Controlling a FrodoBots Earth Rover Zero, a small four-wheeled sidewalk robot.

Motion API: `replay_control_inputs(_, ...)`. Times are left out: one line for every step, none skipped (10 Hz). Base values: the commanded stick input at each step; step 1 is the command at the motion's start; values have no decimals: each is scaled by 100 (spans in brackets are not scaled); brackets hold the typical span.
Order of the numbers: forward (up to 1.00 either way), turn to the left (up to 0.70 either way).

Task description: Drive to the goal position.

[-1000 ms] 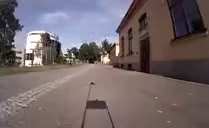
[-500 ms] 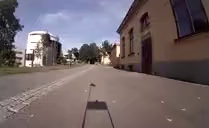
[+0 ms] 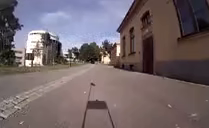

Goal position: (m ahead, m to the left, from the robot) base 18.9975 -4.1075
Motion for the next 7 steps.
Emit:
replay_control_inputs(45,0)
replay_control_inputs(45,0)
replay_control_inputs(45,0)
replay_control_inputs(45,0)
replay_control_inputs(45,0)
replay_control_inputs(45,0)
replay_control_inputs(45,0)
